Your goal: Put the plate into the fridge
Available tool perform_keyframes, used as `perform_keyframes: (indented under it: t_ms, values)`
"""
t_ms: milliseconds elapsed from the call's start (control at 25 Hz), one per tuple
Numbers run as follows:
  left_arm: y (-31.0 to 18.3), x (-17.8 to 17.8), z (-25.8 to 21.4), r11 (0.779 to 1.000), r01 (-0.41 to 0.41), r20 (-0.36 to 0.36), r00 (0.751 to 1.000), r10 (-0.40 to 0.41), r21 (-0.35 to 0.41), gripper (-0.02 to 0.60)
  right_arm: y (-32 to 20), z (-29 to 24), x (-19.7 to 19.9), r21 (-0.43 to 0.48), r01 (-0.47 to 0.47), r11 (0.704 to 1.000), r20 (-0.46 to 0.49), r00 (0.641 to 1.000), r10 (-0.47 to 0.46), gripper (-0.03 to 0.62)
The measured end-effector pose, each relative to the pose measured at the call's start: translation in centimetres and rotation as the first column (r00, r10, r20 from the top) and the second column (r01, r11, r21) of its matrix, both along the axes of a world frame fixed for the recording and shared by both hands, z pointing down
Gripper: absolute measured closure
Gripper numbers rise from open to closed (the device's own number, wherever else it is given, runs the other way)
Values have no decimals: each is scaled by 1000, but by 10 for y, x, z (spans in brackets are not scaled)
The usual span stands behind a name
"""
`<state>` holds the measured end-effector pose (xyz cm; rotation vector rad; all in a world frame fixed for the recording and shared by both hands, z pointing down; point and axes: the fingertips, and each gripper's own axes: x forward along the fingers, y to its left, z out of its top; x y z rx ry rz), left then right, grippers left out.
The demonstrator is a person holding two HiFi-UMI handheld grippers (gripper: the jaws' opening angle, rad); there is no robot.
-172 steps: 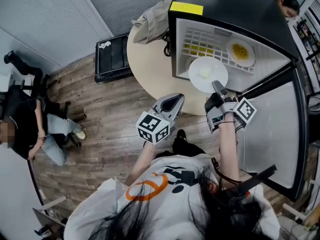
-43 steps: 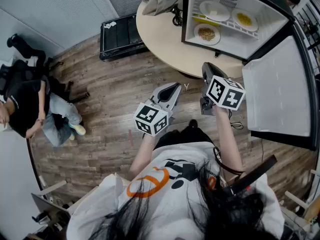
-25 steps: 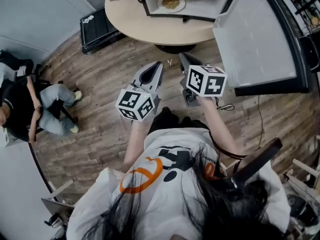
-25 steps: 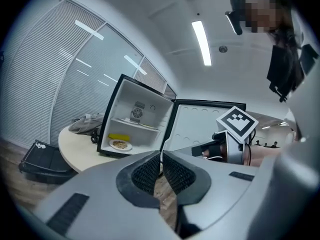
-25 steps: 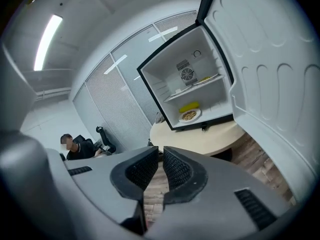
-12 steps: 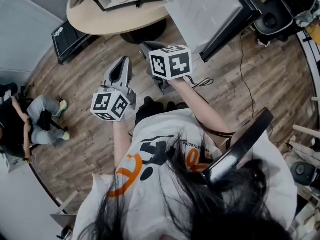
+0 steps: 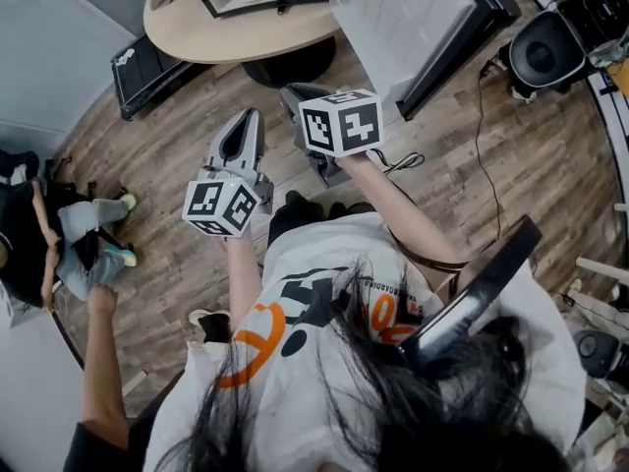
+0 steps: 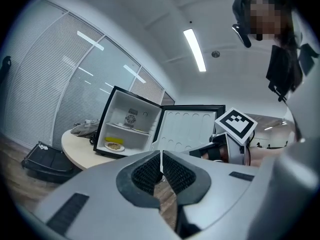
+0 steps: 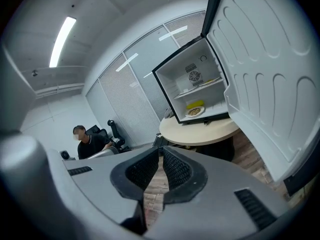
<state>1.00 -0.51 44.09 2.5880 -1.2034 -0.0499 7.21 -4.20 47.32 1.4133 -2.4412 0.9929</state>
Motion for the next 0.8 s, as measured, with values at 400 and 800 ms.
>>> perform_keyframes:
  t_ms: [400, 800]
  values:
    - [8, -4, -2, 1000, 28, -3, 1000, -28, 5, 569, 6, 4, -2, -7, 26, 1000, 5, 1000, -26, 553]
    - [15, 2, -2, 999, 40, 32, 999, -40, 0, 569, 5, 8, 5, -18, 29, 999, 33, 999, -28, 554]
